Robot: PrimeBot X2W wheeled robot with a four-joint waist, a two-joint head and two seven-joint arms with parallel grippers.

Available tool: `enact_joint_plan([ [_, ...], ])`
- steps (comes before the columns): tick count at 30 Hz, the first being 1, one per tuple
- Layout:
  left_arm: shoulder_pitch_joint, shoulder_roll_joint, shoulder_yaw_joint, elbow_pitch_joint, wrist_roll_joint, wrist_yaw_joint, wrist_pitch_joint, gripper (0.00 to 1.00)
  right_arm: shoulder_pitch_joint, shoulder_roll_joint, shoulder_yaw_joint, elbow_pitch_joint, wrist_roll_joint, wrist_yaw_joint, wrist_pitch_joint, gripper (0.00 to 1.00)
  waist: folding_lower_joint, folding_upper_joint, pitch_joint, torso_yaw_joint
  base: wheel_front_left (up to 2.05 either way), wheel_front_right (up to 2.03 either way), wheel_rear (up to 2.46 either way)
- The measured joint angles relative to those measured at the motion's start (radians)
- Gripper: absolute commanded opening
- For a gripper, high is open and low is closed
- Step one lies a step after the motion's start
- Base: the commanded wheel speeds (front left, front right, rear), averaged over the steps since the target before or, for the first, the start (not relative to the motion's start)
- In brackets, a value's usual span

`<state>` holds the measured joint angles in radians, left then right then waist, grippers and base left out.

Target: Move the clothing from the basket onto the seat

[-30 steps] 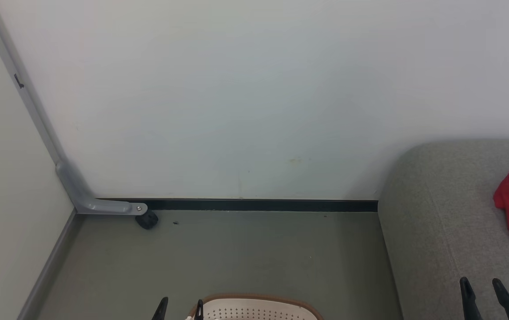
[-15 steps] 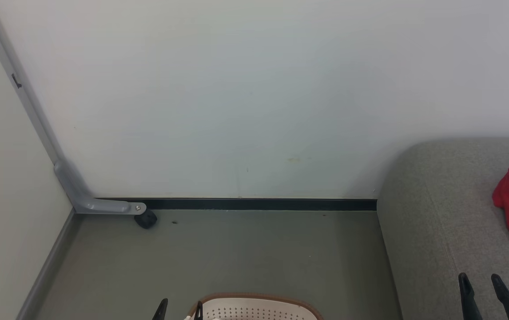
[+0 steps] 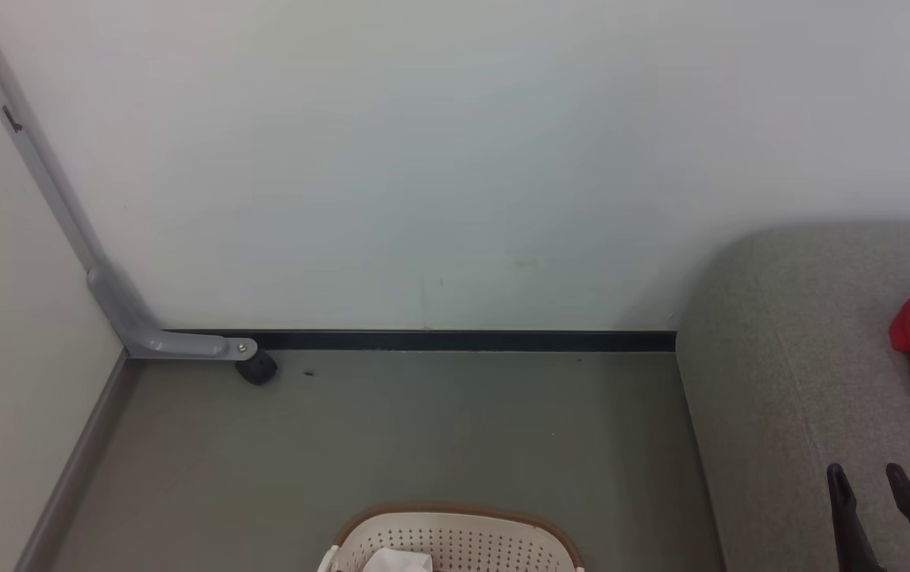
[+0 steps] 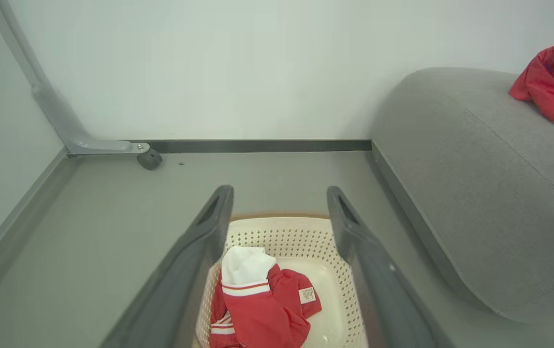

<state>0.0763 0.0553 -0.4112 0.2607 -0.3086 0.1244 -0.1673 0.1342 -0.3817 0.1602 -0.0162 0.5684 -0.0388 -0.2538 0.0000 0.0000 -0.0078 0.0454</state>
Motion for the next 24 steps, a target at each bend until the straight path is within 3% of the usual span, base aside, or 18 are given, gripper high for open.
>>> enact_joint_plan([
  [14,-0.191,-0.001,-0.187,0.176,-0.142,0.000,0.029,1.00,-0.050,-0.110,-0.075,-0.099,0.003,0.059,0.000,1.00,0.0001,0.0001,0.137,-0.019,0.00,0.00,0.00],
  [24,-0.350,-0.003,-0.259,0.298,-0.272,0.000,0.023,1.00,-0.104,-0.172,-0.150,-0.161,0.052,0.110,0.000,1.00,0.0002,0.0001,0.275,-0.036,0.00,0.00,0.00],
])
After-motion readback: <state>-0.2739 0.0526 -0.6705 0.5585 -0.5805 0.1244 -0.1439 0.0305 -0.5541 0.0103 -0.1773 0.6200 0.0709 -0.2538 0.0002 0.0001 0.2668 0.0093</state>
